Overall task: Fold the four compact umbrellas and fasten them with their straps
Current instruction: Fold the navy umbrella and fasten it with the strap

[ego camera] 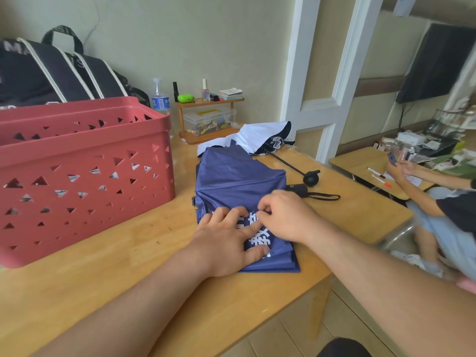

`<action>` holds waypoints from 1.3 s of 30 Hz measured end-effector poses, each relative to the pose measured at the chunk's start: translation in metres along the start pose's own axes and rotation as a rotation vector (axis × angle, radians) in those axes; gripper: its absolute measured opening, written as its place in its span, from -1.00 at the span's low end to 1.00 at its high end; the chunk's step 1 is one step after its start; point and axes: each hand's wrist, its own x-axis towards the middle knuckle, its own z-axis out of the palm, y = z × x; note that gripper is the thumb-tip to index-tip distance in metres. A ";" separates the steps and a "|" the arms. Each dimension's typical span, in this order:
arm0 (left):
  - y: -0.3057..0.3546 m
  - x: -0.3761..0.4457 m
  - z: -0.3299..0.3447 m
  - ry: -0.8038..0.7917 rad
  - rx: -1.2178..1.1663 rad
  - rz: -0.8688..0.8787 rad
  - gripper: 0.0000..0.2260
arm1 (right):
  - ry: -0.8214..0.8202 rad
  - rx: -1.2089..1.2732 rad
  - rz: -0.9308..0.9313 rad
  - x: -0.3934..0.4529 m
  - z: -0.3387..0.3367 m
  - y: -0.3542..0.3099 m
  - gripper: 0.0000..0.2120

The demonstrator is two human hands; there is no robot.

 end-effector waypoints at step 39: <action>-0.119 -0.008 -0.010 0.283 -0.604 -0.301 -0.32 | -0.204 -0.212 -0.011 -0.046 0.027 -0.014 -0.32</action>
